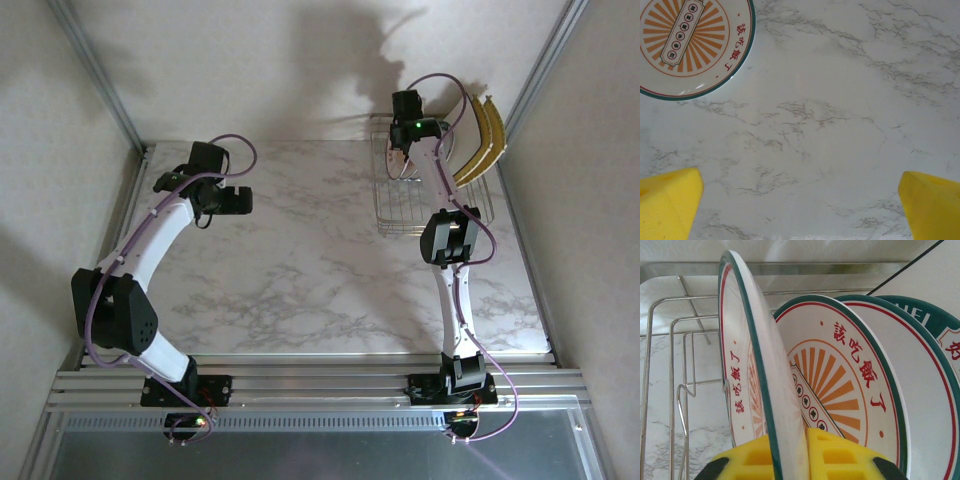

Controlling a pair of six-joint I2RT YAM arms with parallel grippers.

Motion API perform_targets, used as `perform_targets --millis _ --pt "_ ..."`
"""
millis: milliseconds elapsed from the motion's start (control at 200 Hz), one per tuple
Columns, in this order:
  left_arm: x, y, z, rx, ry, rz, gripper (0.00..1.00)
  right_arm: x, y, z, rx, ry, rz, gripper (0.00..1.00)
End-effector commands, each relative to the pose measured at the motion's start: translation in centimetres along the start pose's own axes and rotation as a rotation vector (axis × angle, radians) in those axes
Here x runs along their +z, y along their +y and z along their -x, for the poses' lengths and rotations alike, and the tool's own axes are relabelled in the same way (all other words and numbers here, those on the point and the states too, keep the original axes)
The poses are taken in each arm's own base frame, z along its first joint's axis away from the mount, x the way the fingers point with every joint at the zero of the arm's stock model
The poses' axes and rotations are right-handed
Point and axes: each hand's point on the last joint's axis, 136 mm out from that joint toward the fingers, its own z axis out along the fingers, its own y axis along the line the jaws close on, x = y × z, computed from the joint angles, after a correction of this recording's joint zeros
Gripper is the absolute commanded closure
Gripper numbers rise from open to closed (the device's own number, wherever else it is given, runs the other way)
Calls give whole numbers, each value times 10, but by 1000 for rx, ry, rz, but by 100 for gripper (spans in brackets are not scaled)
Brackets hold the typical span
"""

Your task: Unload the plates from the dish rack

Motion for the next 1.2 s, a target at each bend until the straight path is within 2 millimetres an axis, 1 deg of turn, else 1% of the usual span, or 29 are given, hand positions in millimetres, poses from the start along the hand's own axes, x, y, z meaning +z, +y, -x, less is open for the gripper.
perform_targets --millis 0,190,461,676,986,1081,1196 --pt "-5 -4 9 19 -27 -4 0 3 -1 -6 11 20 -2 100" --pt "-7 -6 11 20 -33 -8 0 -13 -9 4 16 2 -19 100" --pt "-2 -6 4 29 -13 7 0 -34 -21 16 27 -20 -36 100" --pt "-4 -4 1 29 -17 9 0 -58 -33 28 18 -51 -69 100" --pt "-8 -2 -1 21 -25 19 0 -104 -54 44 -13 -90 -142 100" --pt "-9 -2 0 19 -30 17 1 -121 -62 49 -14 -105 -163 100" --pt "-11 -2 1 15 -34 13 0 -143 -67 55 -11 -126 -155 100"
